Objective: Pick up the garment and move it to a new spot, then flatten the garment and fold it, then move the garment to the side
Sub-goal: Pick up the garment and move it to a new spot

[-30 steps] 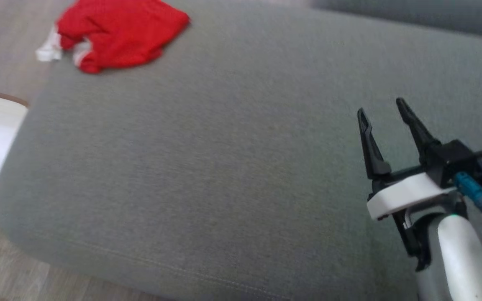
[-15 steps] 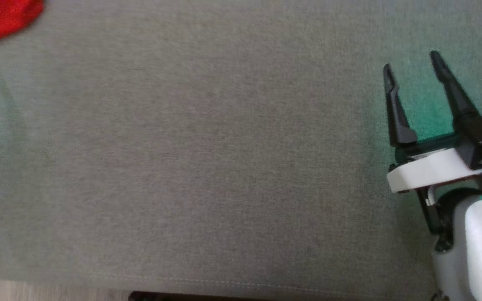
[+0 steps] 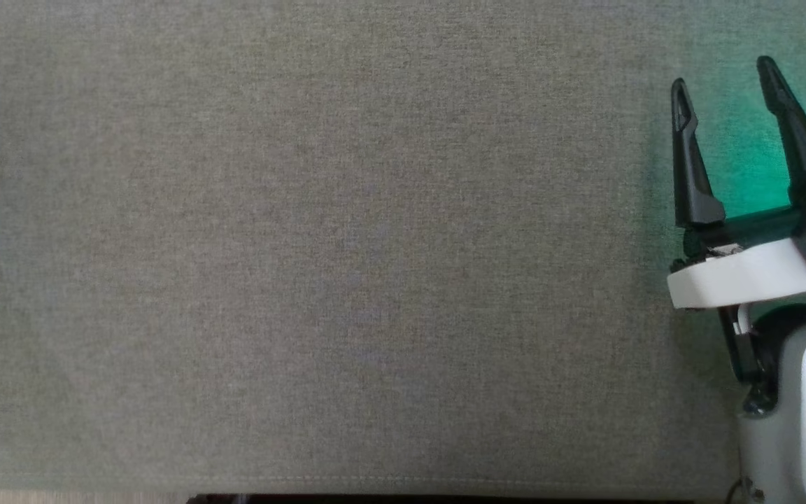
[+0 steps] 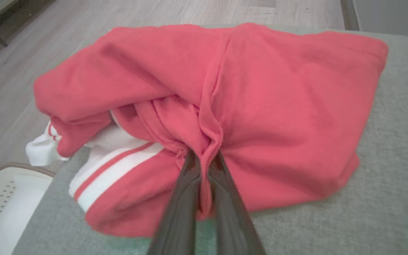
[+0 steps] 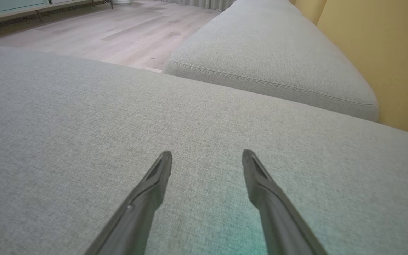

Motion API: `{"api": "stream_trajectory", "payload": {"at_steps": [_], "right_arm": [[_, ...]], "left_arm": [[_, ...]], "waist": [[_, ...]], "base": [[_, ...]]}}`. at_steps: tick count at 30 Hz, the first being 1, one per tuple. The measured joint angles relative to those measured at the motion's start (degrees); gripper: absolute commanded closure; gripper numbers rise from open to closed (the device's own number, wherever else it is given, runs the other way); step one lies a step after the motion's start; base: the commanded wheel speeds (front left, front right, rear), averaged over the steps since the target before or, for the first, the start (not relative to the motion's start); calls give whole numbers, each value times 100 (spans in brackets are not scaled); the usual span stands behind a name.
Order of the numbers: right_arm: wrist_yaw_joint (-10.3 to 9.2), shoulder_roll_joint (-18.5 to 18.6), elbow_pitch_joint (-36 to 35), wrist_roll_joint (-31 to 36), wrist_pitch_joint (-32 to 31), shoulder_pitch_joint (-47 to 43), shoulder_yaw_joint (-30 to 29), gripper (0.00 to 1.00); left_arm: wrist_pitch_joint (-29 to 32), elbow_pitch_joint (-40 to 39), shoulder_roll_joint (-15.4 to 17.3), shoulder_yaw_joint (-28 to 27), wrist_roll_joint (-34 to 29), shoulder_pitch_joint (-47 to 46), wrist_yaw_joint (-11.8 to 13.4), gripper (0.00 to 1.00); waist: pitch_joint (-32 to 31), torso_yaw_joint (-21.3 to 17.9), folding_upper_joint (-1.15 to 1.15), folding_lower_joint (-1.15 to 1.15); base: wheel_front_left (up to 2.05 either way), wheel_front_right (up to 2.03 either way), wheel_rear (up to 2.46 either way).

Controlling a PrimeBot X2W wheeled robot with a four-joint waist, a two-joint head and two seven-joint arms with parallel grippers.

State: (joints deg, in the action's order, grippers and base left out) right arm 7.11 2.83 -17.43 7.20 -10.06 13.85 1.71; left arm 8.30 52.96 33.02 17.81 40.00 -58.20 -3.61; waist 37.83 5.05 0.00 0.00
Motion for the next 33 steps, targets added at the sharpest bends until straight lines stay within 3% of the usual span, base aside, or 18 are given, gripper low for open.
{"api": "stream_trajectory", "payload": {"at_steps": [9,15,20,26,33], "right_arm": [[0,-1,396,-232,263,7,-15,0],[0,-2,927,-563,538,-9,-54,0],[0,-3,1376,-848,775,-180,-105,0],[0,-11,1798,-1095,966,-680,-222,0],[0,-16,2106,-1294,1107,-1376,-490,0]], "left_arm": [[-336,297,105,323,-353,-220,-175,100],[-483,249,364,694,-746,-561,-254,100],[-270,-103,346,1174,-960,-859,-353,100],[47,-567,-41,1602,-824,-816,-398,100],[-144,-1056,-933,1896,-281,274,-316,100]], "waist": [[-397,-54,0,0],[-1005,-157,0,-1],[-1667,-277,0,-1],[-2541,-476,1,-2],[-3487,-802,1,-3]], "base": [[0,0,0],[0,0,0],[0,0,0],[0,0,0],[0,0,0]]}}
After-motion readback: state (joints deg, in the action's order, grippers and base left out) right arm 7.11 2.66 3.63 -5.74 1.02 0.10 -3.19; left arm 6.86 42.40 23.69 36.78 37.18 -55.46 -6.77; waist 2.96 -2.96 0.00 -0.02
